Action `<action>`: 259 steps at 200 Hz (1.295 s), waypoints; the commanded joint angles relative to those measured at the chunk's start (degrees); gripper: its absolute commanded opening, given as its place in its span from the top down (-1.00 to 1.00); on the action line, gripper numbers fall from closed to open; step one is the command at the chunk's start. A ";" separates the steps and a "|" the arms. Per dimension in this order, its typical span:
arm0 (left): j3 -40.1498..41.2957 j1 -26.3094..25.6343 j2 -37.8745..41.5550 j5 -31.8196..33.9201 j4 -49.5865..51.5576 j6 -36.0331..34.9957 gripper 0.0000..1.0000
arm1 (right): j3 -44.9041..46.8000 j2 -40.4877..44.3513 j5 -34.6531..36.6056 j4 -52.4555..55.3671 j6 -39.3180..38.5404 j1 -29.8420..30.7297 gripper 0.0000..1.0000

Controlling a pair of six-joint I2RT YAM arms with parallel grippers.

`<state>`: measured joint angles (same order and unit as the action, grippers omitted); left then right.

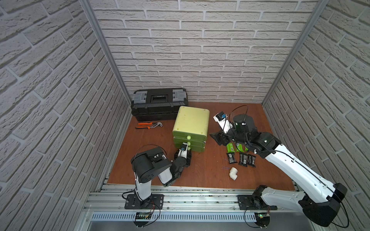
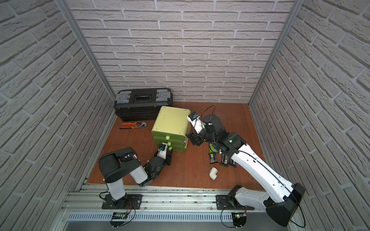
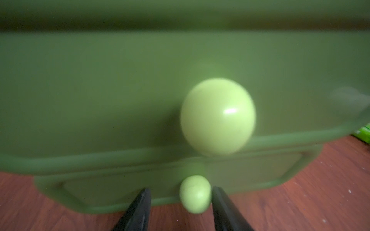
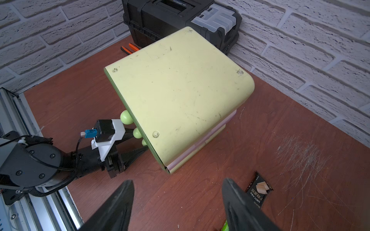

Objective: Take the cookies out of the drawer
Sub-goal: Open the drawer in the storage box.

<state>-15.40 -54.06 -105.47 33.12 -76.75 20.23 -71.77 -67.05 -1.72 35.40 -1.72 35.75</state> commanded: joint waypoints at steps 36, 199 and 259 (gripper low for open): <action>-0.73 1.17 -1.37 1.83 -2.38 2.51 -0.02 | 0.69 1.43 0.31 -1.77 1.06 0.38 -0.47; 3.03 0.90 1.31 -0.52 -2.66 2.46 0.60 | 0.05 1.64 0.32 -0.60 0.54 0.42 -0.46; 7.35 -1.03 5.54 0.57 -1.20 2.80 0.63 | -1.38 1.08 1.16 1.50 -0.79 2.36 -0.45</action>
<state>-9.87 -54.17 -102.24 32.18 -77.54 23.05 -71.70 -66.52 -1.19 36.58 -1.91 36.64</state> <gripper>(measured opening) 0.288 0.725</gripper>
